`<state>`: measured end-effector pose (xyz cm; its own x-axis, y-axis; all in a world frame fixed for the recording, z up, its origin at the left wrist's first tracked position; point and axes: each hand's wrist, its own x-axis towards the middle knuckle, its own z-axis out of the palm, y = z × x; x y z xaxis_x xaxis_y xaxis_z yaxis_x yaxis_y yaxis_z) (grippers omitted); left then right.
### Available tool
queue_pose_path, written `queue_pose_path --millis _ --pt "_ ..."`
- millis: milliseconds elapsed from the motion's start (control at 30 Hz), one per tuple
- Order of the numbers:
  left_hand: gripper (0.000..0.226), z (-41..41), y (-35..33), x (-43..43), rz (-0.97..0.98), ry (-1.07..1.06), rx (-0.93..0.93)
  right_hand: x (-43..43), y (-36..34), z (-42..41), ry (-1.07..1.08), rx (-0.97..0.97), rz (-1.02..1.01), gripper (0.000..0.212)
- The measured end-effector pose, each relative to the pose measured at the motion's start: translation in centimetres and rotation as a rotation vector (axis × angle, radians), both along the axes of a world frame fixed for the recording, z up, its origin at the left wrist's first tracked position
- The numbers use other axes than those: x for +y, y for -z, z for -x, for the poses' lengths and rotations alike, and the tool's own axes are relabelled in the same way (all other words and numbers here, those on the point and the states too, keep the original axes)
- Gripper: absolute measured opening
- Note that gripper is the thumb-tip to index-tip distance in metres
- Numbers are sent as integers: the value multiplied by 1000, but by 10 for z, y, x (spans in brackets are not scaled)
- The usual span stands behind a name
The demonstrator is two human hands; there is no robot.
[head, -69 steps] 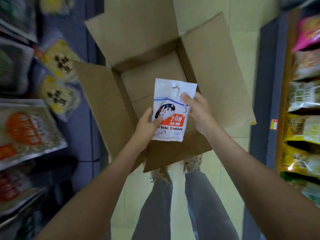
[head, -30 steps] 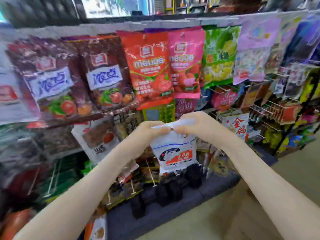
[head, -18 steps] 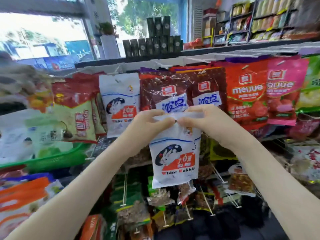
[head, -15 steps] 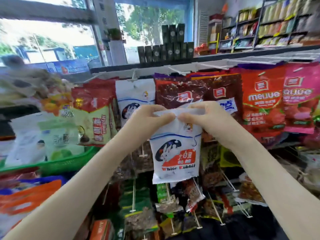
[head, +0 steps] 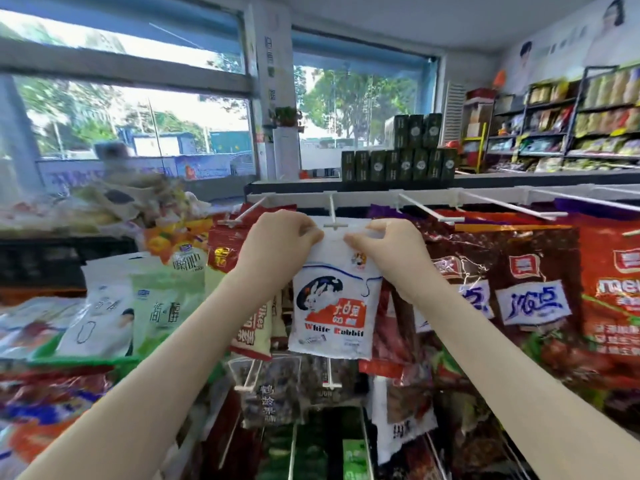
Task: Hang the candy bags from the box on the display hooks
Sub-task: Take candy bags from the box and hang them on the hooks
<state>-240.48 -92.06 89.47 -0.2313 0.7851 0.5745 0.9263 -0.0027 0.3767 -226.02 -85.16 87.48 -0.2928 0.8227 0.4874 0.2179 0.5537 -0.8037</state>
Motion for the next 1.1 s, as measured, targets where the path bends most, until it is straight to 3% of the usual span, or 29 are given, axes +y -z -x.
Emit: queue_pose_path --millis 167,400,600,933,1100 --pt "24 5 -13 15 135 -66 140 15 -5 0 -25 -127 -71 23" --pt "29 8 -19 15 196 -138 242 19 -14 5 -93 -201 -97 22" --pt "29 15 -29 22 236 -118 305 23 -21 5 -125 -187 1 15" --pt "26 23 -27 35 287 -62 328 25 -20 7 -86 -295 -122 23" --pt "31 19 -22 45 261 -151 510 30 -6 18 60 -341 -263 18"
